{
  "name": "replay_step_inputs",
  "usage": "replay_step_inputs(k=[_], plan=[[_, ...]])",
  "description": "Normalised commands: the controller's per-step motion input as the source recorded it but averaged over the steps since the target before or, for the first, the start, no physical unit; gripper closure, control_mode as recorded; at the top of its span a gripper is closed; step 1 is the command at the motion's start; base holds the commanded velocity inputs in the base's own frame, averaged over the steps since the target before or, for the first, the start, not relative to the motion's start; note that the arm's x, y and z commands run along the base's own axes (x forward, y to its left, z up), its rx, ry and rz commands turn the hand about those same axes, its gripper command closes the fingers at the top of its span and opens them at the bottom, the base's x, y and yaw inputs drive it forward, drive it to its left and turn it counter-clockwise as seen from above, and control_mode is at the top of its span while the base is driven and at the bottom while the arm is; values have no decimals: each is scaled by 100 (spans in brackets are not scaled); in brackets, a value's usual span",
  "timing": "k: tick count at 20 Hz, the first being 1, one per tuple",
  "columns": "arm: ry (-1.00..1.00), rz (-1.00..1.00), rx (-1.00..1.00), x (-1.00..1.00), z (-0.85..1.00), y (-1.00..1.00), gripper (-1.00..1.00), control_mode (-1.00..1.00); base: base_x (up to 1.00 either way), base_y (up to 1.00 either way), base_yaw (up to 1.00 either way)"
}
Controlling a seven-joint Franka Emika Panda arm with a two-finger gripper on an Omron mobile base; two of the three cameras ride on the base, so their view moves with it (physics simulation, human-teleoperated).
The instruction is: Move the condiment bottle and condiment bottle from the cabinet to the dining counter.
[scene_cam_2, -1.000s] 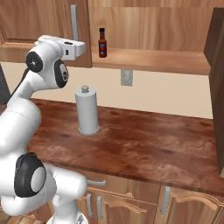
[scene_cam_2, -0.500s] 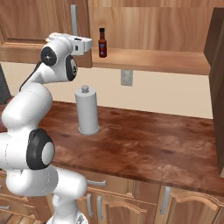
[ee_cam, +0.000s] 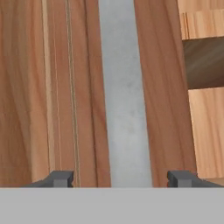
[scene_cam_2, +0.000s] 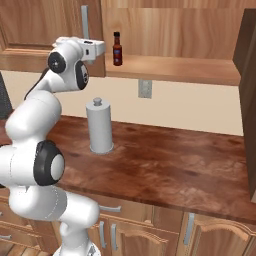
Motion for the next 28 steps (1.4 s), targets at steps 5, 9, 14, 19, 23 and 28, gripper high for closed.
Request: replay_step_inputs(k=[5,9,14,19,23,28], plan=[[9,2,-8,18,0,44,100,-100,0,0,0],[10,5,-6,-46,0,63,100,-100,0,0,0],[4,0,-3,-97,3,54,100,-100,0,0,0],[0,0,-1,-100,13,48,100,-100,0,0,0],[3,0,-1,-100,19,60,100,-100,0,0,0],[3,0,-2,-100,20,67,100,-100,0,0,0]])
